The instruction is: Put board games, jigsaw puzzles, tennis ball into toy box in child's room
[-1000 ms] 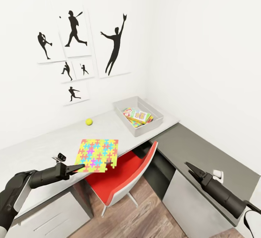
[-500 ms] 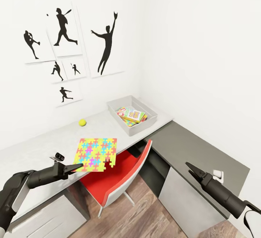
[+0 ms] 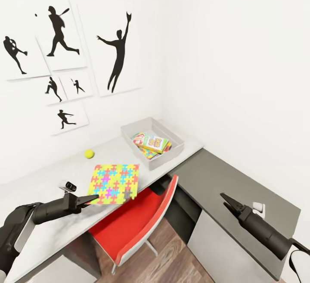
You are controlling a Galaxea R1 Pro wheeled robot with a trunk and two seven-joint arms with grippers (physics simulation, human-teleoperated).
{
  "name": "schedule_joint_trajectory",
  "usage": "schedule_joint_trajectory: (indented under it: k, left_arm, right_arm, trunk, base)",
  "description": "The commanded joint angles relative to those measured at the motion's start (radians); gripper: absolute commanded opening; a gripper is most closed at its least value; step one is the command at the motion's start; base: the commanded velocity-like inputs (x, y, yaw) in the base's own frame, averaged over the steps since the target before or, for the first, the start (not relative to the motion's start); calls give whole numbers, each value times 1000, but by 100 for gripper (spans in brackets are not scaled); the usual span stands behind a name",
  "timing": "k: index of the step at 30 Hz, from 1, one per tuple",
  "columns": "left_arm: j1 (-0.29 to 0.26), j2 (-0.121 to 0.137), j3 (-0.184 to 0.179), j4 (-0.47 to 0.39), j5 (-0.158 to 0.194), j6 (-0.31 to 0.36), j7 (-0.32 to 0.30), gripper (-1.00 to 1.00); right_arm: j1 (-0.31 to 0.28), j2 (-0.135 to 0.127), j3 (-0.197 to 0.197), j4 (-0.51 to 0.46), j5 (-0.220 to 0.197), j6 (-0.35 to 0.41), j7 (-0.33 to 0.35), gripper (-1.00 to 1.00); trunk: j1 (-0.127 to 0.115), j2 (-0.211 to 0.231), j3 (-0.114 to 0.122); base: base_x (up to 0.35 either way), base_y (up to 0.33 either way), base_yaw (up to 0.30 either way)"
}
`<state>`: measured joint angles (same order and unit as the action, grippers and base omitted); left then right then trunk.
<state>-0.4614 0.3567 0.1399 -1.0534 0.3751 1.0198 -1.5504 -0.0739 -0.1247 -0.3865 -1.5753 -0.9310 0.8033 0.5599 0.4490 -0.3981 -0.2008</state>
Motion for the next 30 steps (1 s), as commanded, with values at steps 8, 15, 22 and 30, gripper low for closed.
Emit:
schedule_joint_trajectory:
  k: [8, 15, 22, 30]
  left_arm:
    - [0, 1, 0, 0, 0, 10, -3, -100]
    - [0, 1, -1, 0, 0, 9, -4, -100]
    - [0, -1, 0, 0, -1, 3, -3, -100]
    - [0, 0, 0, 0, -1, 2, -4, -100]
  right_arm:
    - [-3, 0, 5, 0, 3, 6, 2, 100]
    - [-2, 2, 6, -1, 3, 5, 2, 100]
    - [-2, 2, 6, -2, 3, 5, 1, 100]
    - [-1, 0, 9, 0, 2, -31, 2, 100]
  trunk:
    - [1, -2, -2]
    - [1, -2, -2]
    - [1, -2, -2]
    - [1, -2, 4]
  base:
    - [230, 0, -127]
    - [25, 0, -1]
    - [258, 0, 0]
    - [301, 0, 0]
